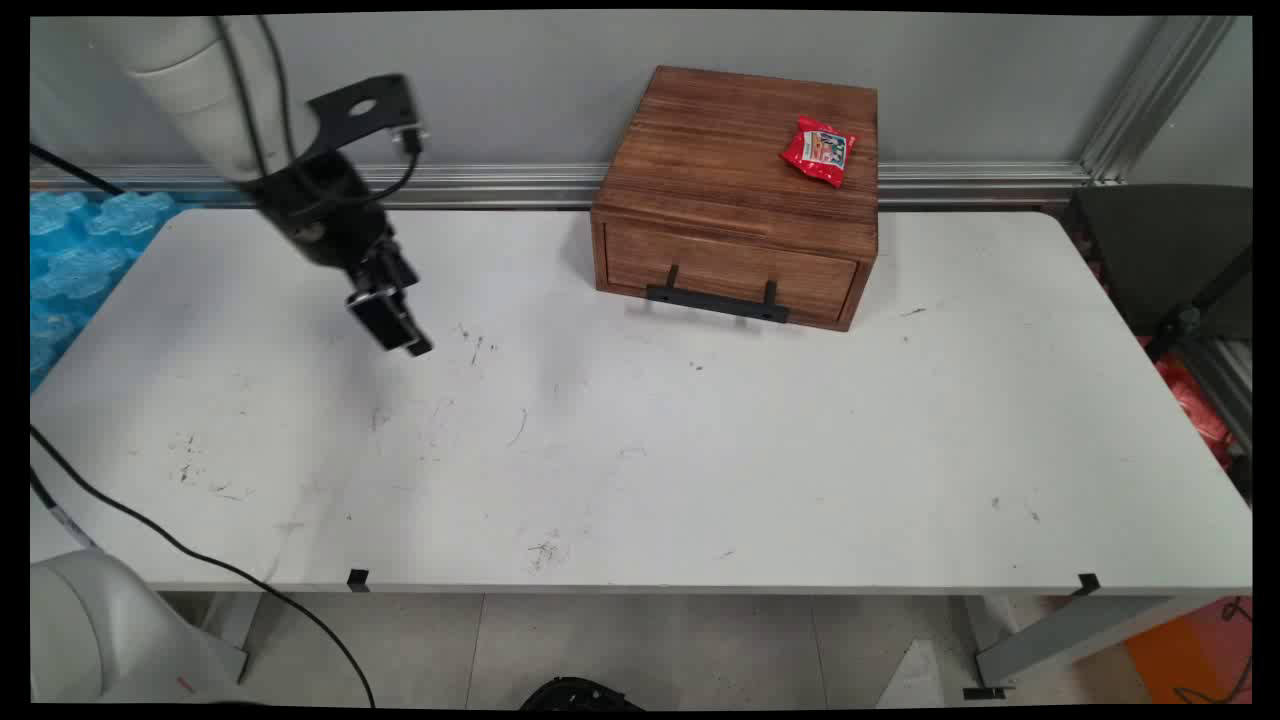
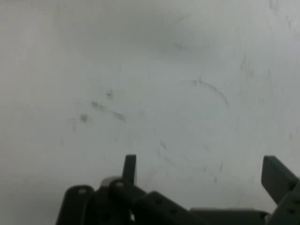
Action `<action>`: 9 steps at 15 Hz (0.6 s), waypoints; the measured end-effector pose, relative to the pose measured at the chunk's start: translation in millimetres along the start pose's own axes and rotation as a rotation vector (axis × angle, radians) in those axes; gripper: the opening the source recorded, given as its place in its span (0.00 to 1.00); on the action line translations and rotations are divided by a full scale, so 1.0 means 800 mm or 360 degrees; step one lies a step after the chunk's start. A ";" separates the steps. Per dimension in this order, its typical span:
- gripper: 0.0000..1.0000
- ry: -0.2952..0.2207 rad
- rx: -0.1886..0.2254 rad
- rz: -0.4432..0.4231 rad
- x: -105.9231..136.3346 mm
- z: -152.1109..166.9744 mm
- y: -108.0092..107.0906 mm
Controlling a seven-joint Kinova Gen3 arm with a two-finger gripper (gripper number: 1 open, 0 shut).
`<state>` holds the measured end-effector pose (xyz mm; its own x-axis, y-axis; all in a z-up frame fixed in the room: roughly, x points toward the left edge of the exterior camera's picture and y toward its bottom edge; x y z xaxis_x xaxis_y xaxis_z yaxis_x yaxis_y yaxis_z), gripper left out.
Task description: Open the drawer
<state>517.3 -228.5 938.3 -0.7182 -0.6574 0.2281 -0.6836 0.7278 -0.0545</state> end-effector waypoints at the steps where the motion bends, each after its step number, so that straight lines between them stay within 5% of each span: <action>1: 1.00 0.0012 0.0002 0.0011 0.007 0.001 -0.001; 9: 1.00 0.0203 0.0029 0.0179 0.119 0.017 -0.011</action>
<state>453.6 -300.2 947.6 -0.7687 -0.5411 0.3411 -0.6030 0.7909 -0.1042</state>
